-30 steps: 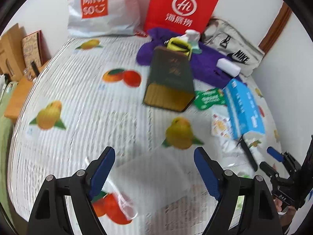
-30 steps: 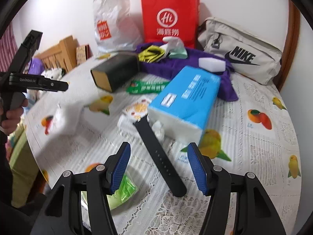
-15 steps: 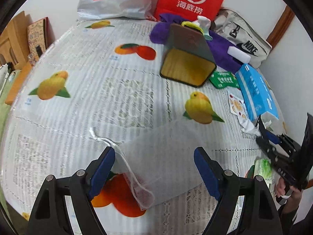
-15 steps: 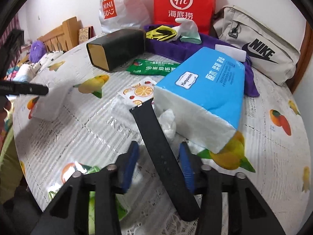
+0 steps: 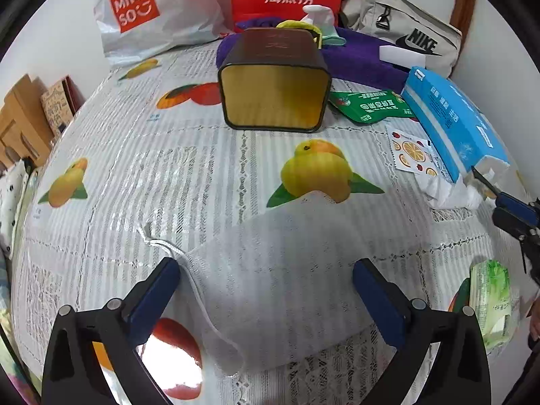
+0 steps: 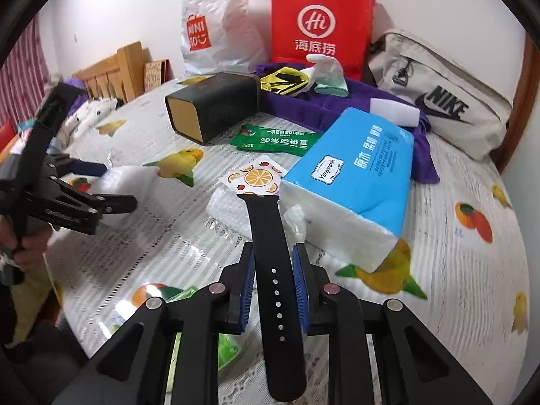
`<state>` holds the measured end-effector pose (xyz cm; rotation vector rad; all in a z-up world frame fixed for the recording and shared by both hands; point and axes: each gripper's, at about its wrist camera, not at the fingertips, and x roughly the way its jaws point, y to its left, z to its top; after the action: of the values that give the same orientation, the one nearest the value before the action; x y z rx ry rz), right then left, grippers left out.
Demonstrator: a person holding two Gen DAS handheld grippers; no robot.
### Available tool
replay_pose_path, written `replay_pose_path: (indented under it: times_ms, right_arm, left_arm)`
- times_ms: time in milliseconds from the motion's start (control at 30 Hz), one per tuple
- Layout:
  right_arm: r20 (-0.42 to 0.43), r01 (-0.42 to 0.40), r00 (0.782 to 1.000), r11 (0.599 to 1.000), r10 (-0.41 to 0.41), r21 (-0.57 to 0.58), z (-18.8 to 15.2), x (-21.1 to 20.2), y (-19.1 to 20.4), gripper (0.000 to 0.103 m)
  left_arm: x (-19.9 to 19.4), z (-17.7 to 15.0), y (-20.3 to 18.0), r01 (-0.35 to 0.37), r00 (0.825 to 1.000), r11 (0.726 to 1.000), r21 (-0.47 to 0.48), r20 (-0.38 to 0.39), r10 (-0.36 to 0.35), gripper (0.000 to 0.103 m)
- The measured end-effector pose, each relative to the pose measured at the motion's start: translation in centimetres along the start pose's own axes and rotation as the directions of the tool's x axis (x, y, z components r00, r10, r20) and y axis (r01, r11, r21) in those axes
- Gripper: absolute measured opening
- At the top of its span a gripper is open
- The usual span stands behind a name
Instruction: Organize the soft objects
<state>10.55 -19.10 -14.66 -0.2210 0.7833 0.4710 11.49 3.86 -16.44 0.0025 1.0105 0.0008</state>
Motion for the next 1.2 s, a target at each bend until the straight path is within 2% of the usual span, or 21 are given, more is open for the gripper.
replay_pose_path:
  times_ms: [67,133,167,233,267,333,533,667,900,1200]
  right_arm:
    - [0.007,-0.006,1.000,1.000,0.006,0.027,-0.5,-0.5,-0.2,0.020]
    - [0.005,-0.008,1.000,0.999,0.008,0.046,-0.8,-0.9,-0.4,0.019]
    - [0.005,-0.004,1.000,0.998,0.004,0.057,-1.1,-1.1,-0.5,0.019]
    - [0.009,-0.006,1.000,0.998,0.006,0.070,-1.4,-1.4,-0.5,0.019]
    - [0.011,-0.015,1.000,0.997,0.015,0.078,-1.6,-1.6,-0.5,0.019]
    - [0.014,-0.017,1.000,0.997,0.016,0.078,-1.9,-1.9,-0.3,0.019]
    - [0.015,0.017,1.000,0.995,-0.018,0.097,-2.7,-3.2,-0.8,0.019]
    - [0.032,0.001,0.999,0.989,-0.005,0.149,-3.0,-4.2,-2.0,0.019]
    - [0.094,-0.063,0.994,0.983,0.047,0.175,-2.2,-5.9,-2.5,0.019]
    - [0.067,0.014,0.997,0.981,-0.027,0.192,-1.4,-6.5,-4.1,0.019]
  left_arm:
    - [-0.4,-0.1,-0.3,0.006,1.000,1.000,0.014,0.028,-0.007,0.088]
    - [-0.8,-0.2,-0.7,0.014,0.999,0.999,0.029,0.048,-0.015,0.061]
    - [-1.0,-0.1,-1.0,0.020,0.998,0.999,0.036,0.052,-0.021,0.056]
    - [-1.1,0.0,-1.4,0.034,0.998,0.998,0.054,0.057,-0.037,0.037]
    - [-1.2,0.0,-1.6,0.051,0.997,0.997,0.056,0.058,-0.054,0.032]
    - [-1.2,0.3,-1.7,0.094,0.994,0.994,0.054,0.051,-0.097,0.009]
    - [-1.6,0.5,-0.9,0.163,0.985,0.987,0.014,0.056,-0.163,0.008]
    - [-2.1,1.1,0.2,0.193,0.979,0.981,-0.021,0.069,-0.191,0.008]
    - [-2.9,2.4,0.3,0.203,0.976,0.979,-0.022,0.086,-0.200,0.008]
    - [-3.7,3.9,1.6,0.200,0.976,0.978,-0.056,0.102,-0.194,0.008]
